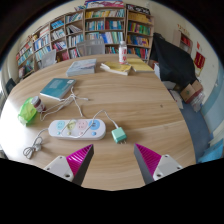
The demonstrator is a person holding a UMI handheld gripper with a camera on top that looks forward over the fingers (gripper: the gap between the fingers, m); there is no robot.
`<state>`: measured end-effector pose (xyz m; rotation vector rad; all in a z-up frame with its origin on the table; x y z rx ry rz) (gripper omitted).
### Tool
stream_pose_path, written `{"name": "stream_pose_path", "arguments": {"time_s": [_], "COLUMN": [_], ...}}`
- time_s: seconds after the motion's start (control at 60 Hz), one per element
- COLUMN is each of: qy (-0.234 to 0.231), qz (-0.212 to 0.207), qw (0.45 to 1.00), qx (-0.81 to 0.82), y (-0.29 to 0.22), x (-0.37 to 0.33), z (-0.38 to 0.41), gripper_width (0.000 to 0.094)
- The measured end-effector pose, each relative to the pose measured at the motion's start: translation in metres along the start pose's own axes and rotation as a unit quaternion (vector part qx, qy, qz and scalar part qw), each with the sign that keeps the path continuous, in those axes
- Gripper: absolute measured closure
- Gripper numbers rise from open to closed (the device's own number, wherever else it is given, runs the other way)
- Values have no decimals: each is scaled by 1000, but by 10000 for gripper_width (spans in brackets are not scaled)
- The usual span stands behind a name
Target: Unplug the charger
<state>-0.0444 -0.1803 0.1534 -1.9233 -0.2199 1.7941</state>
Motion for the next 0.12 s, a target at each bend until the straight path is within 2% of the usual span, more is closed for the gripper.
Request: {"name": "stream_pose_path", "arguments": {"time_s": [0.117], "qy": [-21], "qz": [-6], "qw": [1000], "qx": [12], "y": [45], "x": [-56], "z": [2], "gripper_width": [91]}}
Point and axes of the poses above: the point between the fingertips, and its own axes, seen from behind it with the camera up: z to the left, y down, x forward, the way the camera looks, the point moved 10 cm from there along -x, backward, against the way the camera looks, and after that the axes turned 9 degrees about z, right-handed, at the moved point
